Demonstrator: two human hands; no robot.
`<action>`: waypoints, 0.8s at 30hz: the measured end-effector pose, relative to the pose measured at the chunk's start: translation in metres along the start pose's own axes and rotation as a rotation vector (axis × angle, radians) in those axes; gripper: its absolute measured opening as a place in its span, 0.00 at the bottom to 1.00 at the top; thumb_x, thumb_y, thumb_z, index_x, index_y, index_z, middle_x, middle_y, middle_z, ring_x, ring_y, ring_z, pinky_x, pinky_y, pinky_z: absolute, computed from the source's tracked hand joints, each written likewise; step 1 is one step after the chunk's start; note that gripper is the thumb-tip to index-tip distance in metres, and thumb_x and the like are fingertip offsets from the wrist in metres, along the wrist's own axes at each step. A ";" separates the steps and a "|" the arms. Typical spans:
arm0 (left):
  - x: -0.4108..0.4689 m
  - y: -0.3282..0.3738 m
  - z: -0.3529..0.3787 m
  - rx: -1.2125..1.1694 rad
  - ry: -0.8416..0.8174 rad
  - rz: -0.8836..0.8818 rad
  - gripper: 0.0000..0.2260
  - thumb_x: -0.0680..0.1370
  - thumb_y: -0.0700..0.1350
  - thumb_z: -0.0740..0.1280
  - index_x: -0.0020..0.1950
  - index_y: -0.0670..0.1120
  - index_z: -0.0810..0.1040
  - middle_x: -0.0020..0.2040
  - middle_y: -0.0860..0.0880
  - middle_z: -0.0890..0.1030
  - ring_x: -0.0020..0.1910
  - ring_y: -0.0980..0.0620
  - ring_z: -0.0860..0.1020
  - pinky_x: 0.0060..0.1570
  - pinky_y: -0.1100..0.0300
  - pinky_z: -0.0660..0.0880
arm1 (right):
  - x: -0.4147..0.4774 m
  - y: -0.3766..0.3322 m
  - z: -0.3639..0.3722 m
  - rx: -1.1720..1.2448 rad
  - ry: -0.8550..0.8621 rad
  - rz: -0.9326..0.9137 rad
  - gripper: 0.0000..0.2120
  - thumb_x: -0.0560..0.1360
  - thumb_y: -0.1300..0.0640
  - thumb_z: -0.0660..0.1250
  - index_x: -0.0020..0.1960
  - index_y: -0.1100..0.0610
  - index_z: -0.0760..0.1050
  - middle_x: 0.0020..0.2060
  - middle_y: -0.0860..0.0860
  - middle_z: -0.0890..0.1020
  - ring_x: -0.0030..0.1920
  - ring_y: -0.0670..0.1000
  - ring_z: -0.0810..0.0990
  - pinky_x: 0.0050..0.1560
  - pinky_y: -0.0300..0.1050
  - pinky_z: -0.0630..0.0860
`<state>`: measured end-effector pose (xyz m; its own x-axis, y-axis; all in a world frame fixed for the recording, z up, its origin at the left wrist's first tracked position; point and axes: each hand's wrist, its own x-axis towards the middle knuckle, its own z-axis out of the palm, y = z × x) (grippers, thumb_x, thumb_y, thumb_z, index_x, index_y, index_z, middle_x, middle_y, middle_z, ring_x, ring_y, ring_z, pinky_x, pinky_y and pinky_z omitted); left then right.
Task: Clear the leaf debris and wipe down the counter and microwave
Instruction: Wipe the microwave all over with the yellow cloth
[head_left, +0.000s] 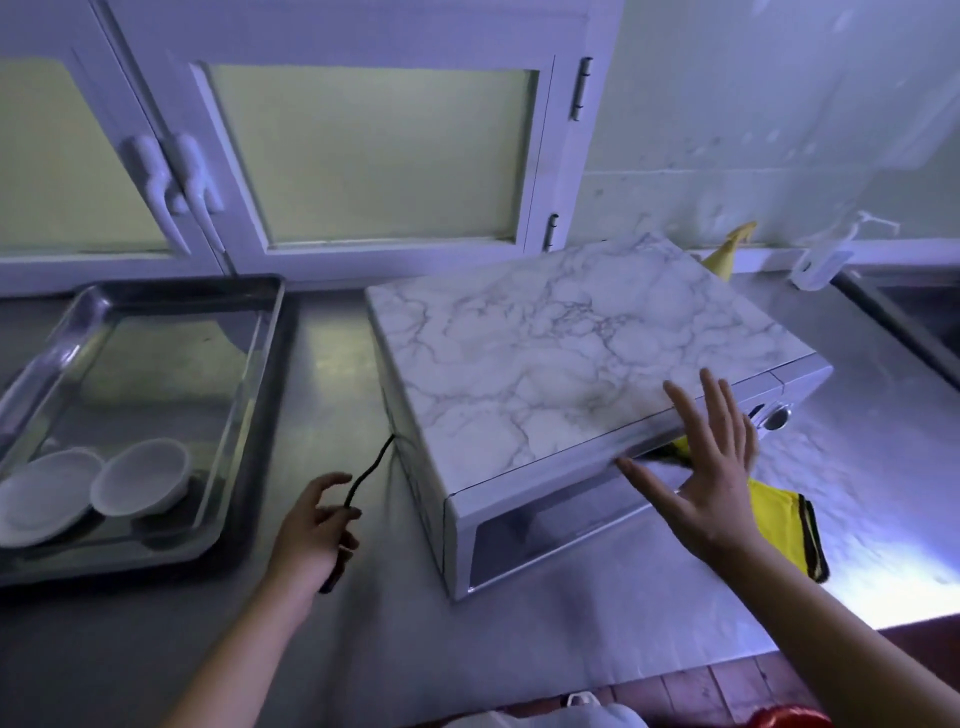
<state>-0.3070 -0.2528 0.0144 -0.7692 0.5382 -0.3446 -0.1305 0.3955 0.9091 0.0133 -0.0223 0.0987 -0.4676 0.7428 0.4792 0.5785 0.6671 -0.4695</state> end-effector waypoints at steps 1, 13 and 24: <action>-0.009 0.010 0.007 -0.110 0.004 -0.020 0.17 0.80 0.31 0.58 0.52 0.50 0.81 0.42 0.42 0.80 0.25 0.52 0.73 0.25 0.65 0.63 | 0.000 0.008 -0.003 0.013 0.015 0.049 0.40 0.70 0.32 0.65 0.78 0.46 0.62 0.81 0.50 0.54 0.81 0.52 0.48 0.76 0.64 0.48; -0.077 0.033 0.080 -0.318 0.006 0.134 0.17 0.77 0.29 0.59 0.60 0.42 0.80 0.31 0.55 0.75 0.26 0.59 0.65 0.25 0.70 0.63 | 0.009 0.079 -0.013 0.309 0.112 0.421 0.51 0.64 0.37 0.75 0.77 0.31 0.47 0.81 0.43 0.43 0.80 0.46 0.47 0.77 0.62 0.55; -0.097 0.036 0.080 0.094 -0.149 0.240 0.21 0.63 0.30 0.78 0.52 0.27 0.78 0.46 0.44 0.86 0.39 0.58 0.84 0.39 0.71 0.77 | 0.022 0.102 -0.016 0.222 0.013 0.332 0.56 0.61 0.28 0.75 0.80 0.37 0.48 0.81 0.45 0.41 0.81 0.51 0.42 0.76 0.69 0.51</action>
<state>-0.1871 -0.2308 0.0617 -0.6702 0.7248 -0.1596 0.1073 0.3074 0.9455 0.0727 0.0610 0.0727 -0.2700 0.9202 0.2834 0.5372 0.3882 -0.7488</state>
